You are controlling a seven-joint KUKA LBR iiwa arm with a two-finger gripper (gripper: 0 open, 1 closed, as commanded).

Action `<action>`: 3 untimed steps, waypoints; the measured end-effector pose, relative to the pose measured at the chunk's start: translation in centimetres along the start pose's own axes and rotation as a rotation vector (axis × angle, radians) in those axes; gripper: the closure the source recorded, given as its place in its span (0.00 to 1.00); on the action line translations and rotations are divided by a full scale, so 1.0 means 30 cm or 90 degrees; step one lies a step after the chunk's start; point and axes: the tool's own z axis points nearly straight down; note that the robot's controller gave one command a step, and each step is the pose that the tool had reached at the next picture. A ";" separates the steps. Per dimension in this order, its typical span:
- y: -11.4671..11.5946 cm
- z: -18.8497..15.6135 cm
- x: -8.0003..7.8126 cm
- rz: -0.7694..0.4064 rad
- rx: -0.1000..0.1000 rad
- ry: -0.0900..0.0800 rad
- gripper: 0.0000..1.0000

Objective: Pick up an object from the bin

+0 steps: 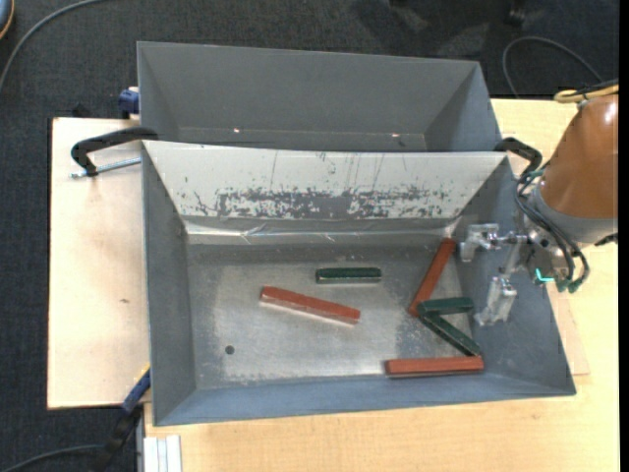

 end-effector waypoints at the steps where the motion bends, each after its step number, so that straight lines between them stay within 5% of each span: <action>1: 0.065 0.265 -0.119 0.009 -0.001 -0.004 0.00; 2: 0.060 0.251 -0.122 0.010 0.001 -0.007 1.00; 3: 0.042 -0.245 -0.103 0.005 0.003 -0.014 1.00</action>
Offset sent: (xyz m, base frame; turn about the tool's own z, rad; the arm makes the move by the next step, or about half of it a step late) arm 0.0342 0.0173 -0.0775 0.0154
